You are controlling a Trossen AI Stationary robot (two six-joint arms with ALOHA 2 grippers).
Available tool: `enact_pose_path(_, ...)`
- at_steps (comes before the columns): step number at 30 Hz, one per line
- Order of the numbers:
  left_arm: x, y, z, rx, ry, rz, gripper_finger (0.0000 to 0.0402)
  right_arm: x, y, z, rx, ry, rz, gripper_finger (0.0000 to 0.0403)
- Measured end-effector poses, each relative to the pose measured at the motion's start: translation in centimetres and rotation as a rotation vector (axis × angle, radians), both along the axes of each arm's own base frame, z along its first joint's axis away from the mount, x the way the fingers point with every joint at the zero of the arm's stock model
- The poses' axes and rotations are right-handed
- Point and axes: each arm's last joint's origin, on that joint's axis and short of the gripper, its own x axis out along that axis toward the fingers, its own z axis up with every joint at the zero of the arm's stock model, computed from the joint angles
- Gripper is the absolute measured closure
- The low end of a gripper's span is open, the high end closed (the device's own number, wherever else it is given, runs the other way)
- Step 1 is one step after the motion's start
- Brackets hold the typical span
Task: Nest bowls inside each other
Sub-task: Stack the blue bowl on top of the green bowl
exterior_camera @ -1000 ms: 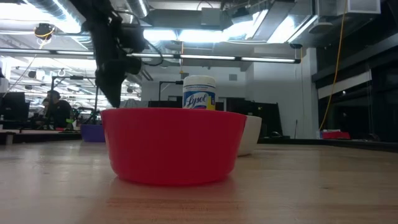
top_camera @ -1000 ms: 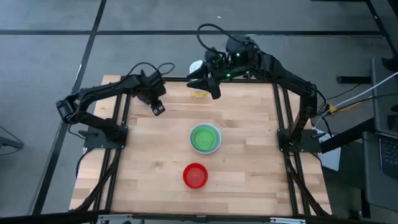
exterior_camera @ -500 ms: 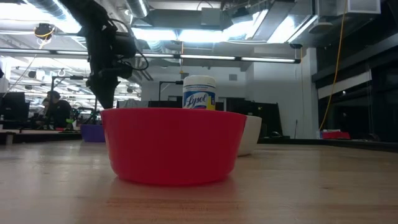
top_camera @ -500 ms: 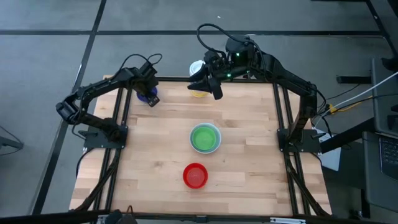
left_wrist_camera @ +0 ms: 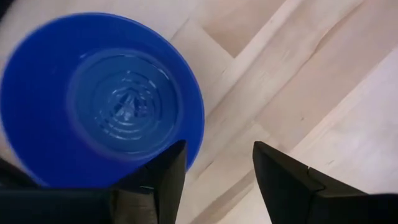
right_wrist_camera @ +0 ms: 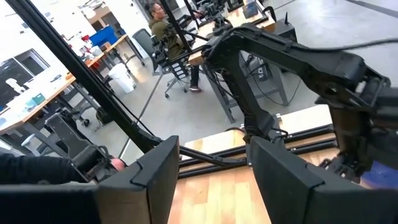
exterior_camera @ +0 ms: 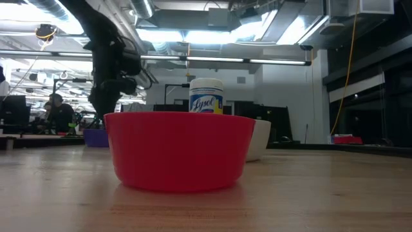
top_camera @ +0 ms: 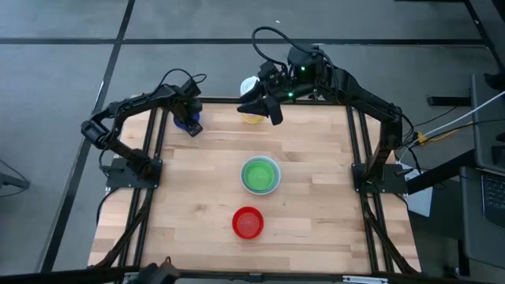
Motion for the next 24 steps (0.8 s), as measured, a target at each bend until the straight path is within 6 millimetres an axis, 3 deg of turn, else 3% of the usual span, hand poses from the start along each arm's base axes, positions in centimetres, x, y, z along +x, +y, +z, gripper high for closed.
enact_pose_path(13,0.9,1.2,-1.9,0.001,0.003,-0.025,0.0229,-0.1,0.0,0.2,0.015,-0.004,-0.005,0.0207)
enact_pose_path(24,0.9,1.2,-1.9,0.002,0.003,-0.032,0.0308,-0.1,-0.3,0.2,0.015,-0.004,-0.014,0.0222)
